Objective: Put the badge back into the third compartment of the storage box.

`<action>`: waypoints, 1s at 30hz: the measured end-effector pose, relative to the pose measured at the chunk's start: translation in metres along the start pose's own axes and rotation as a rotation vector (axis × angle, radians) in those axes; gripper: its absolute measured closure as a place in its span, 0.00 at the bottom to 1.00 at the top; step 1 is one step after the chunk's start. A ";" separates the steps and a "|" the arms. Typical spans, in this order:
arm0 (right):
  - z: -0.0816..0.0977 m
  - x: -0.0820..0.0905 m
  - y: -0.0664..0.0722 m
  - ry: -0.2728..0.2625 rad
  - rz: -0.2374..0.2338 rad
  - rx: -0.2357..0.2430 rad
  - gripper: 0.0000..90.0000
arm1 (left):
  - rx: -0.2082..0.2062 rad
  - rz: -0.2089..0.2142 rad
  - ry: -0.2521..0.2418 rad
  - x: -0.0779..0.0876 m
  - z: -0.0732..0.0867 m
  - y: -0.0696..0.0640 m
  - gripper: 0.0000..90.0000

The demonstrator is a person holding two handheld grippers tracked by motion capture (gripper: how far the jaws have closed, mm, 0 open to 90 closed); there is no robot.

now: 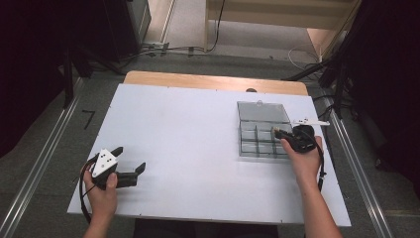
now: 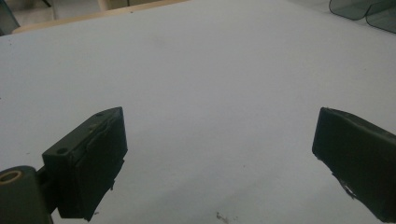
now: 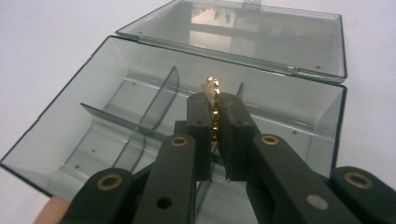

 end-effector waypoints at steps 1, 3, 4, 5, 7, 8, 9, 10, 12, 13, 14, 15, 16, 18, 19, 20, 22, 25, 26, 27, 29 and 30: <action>0.000 -0.001 -0.002 0.001 0.004 -0.004 0.91 | -0.001 0.001 0.000 0.000 0.000 0.000 0.04; 0.001 -0.003 -0.005 0.006 0.010 -0.010 0.91 | 0.000 0.001 0.000 0.000 0.000 0.000 0.04; 0.001 -0.004 -0.006 0.008 0.012 -0.016 0.91 | 0.001 0.001 0.000 0.000 0.000 0.000 0.04; 0.002 -0.005 -0.008 0.011 0.016 -0.017 0.91 | 0.000 0.001 -0.002 0.000 0.000 0.000 0.04; 0.003 -0.007 -0.011 0.016 0.023 -0.024 0.91 | 0.000 0.002 -0.003 0.000 0.000 0.000 0.04; 0.004 -0.008 -0.012 0.018 0.026 -0.025 0.91 | -0.001 0.001 -0.002 0.000 0.000 0.000 0.04; 0.004 -0.008 -0.013 0.018 0.028 -0.028 0.91 | 0.000 0.002 -0.003 0.000 0.000 0.000 0.04; 0.005 -0.009 -0.014 0.020 0.031 -0.034 0.91 | 0.000 0.001 -0.003 0.000 0.000 0.000 0.04; 0.006 -0.010 -0.016 0.023 0.033 -0.035 0.91 | 0.000 0.001 -0.003 0.000 0.000 0.000 0.04; 0.006 -0.011 -0.017 0.026 0.037 -0.035 0.91 | 0.000 0.001 -0.003 0.000 0.000 0.000 0.04; 0.007 -0.011 -0.018 0.027 0.039 -0.036 0.91 | 0.001 0.002 -0.003 0.000 0.000 0.000 0.04; 0.008 -0.012 -0.019 0.029 0.041 -0.039 0.91 | 0.001 0.002 -0.003 0.000 0.000 0.000 0.04; 0.009 -0.012 -0.019 0.031 0.042 -0.041 0.91 | 0.000 0.002 -0.003 0.000 0.000 0.000 0.04; 0.010 -0.013 -0.021 0.033 0.043 -0.045 0.91 | 0.000 0.002 -0.003 0.000 0.000 0.000 0.04; 0.011 -0.014 -0.022 0.034 0.046 -0.046 0.91 | 0.000 0.002 -0.003 0.000 0.000 0.000 0.04; 0.011 -0.014 -0.022 0.036 0.046 -0.047 0.90 | 0.000 0.002 -0.003 0.000 0.000 0.000 0.04; 0.013 -0.015 -0.023 0.037 0.047 -0.050 0.90 | -0.003 0.002 0.000 0.000 0.000 0.000 0.04; 0.012 -0.015 -0.023 0.030 0.044 -0.055 0.87 | -0.004 0.002 0.003 0.000 0.000 -0.001 0.04; 0.012 -0.014 -0.023 0.027 0.045 -0.054 0.85 | -0.004 0.001 0.003 0.000 0.000 -0.001 0.04; 0.012 -0.014 -0.023 0.026 0.046 -0.055 0.83 | -0.002 0.002 0.002 0.000 0.000 -0.001 0.04; 0.011 -0.013 -0.022 0.021 0.043 -0.054 0.80 | -0.003 0.001 0.002 0.000 0.000 -0.001 0.04; 0.011 -0.013 -0.022 0.017 0.040 -0.053 0.79 | -0.004 0.002 0.003 0.000 0.000 -0.001 0.04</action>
Point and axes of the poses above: each handheld gripper's, and its own axes: x roughly backward along the jaws, z roughly out of its underside, y roughly to its left, the point moved 9 cm from there along -x, roughly forward along the jaws, and after that the axes turned 7 degrees about z, right-handed, at the moved point
